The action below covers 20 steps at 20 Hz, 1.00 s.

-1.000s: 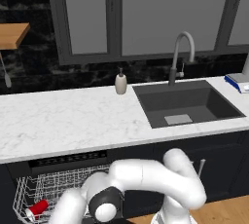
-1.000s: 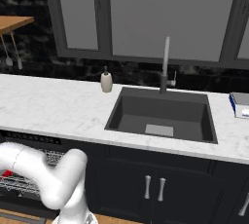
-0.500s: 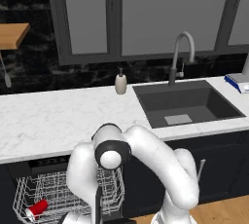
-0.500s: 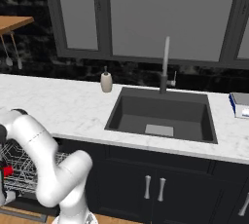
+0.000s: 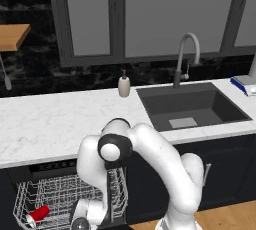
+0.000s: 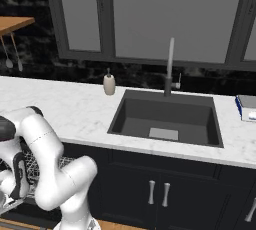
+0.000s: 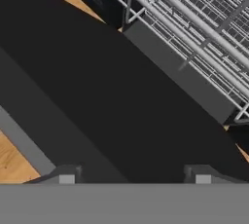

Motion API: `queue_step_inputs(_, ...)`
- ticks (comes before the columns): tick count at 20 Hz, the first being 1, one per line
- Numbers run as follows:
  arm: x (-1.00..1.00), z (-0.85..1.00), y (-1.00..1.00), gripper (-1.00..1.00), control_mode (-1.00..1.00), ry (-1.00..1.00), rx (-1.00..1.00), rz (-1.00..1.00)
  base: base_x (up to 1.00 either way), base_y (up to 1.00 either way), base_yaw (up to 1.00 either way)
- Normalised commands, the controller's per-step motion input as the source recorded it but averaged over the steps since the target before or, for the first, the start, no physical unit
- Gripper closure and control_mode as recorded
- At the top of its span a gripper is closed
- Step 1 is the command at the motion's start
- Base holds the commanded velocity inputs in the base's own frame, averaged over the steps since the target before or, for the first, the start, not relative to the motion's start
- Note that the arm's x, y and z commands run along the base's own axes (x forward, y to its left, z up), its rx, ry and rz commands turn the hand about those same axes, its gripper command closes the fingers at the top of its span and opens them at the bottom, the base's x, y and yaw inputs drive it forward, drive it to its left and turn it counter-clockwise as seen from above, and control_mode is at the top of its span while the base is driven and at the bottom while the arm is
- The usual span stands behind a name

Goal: Pick up the cup and bowl from the counter, place them in the dishwasher, and close the dishwasher door.

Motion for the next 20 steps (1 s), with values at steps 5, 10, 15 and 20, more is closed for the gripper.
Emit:
queue_step_inputs(5, -1.00, -0.03, 0.84, -1.00, -1.00, -0.30, -0.03, 0.12, 0.00, 0.00, 0.00)
queue_step_inputs(10, -1.00, -0.37, 0.81, -1.00, -1.00, -0.39, -0.14, 0.05, 0.00, 0.00, 0.00)
queue_step_inputs(15, -1.00, -0.31, 0.89, -1.00, -1.00, -0.42, -0.19, 0.01, 0.00, 0.00, 0.00)
queue_step_inputs(20, -0.89, -0.72, 0.52, -1.00, -1.00, -0.32, -0.24, 0.00, 0.00, 0.00, 0.00)
